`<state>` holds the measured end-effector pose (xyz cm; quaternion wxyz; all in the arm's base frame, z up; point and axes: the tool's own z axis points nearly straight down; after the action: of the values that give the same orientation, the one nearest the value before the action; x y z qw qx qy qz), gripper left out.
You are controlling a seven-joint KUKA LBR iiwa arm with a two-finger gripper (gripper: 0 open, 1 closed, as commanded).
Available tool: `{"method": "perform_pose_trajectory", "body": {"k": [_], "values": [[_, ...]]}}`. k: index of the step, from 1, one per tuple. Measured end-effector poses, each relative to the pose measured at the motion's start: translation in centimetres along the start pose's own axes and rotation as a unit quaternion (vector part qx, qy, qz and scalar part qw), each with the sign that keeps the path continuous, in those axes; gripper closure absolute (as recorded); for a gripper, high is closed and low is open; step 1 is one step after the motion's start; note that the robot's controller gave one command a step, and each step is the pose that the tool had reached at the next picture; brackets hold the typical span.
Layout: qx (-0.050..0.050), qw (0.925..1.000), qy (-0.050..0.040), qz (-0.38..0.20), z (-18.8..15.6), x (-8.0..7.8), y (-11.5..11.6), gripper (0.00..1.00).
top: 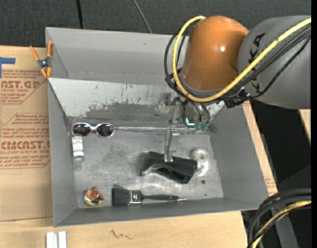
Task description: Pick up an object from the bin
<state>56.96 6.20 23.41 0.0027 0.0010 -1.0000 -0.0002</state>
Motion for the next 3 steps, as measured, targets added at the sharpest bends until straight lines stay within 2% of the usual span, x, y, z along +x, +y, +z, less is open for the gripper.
{"method": "perform_pose_trajectory", "body": {"k": [1,2,3], "values": [[0.0,1.0,-0.0039,0.0,-0.4,-0.2,0.0,0.0],[0.0,1.0,-0.0054,0.0,6.2,2.5,-3.0,0.0],[0.0,0.9996,-0.0004,-0.03,7.5,6.0,-7.7,0.0]]}}
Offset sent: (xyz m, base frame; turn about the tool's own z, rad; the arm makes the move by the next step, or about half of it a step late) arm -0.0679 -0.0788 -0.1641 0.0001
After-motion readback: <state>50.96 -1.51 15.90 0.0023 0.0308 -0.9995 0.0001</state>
